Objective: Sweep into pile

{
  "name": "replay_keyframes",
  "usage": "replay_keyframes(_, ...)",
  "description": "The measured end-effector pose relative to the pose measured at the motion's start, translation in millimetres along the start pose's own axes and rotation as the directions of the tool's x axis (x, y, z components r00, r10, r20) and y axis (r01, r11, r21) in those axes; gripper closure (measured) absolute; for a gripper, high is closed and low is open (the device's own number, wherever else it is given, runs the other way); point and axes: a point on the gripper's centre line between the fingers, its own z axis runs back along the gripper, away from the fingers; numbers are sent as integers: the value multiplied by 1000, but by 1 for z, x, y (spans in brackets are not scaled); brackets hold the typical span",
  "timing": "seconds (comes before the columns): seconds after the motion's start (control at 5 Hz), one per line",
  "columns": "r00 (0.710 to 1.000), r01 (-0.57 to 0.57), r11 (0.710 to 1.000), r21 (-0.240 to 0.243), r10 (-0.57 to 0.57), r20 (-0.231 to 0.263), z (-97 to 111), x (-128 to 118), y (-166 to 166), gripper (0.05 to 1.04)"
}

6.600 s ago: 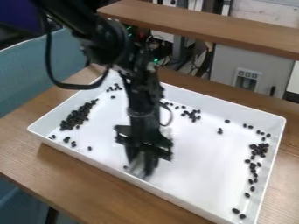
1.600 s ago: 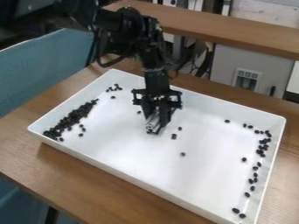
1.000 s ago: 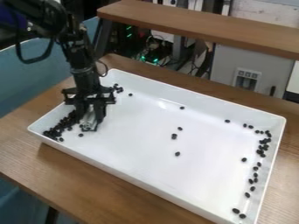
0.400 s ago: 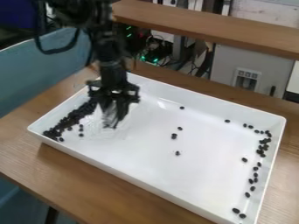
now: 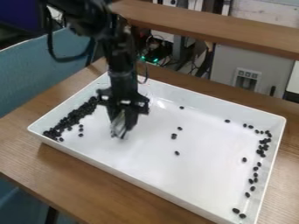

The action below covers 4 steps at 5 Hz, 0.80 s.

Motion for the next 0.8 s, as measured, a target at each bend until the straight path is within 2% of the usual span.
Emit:
replay_keyframes(0.2,999,-8,1000,11,9,-36,-12,-2,2,646)
replay_keyframes(0.4,998,34,999,-11,-34,-50,-8,-2,-1,340)
replay_keyframes(0.6,996,64,998,-25,-65,-58,-7,-2,-4,94)
replay_keyframes(0.8,985,156,988,-20,-157,-68,5,-3,-32,83)
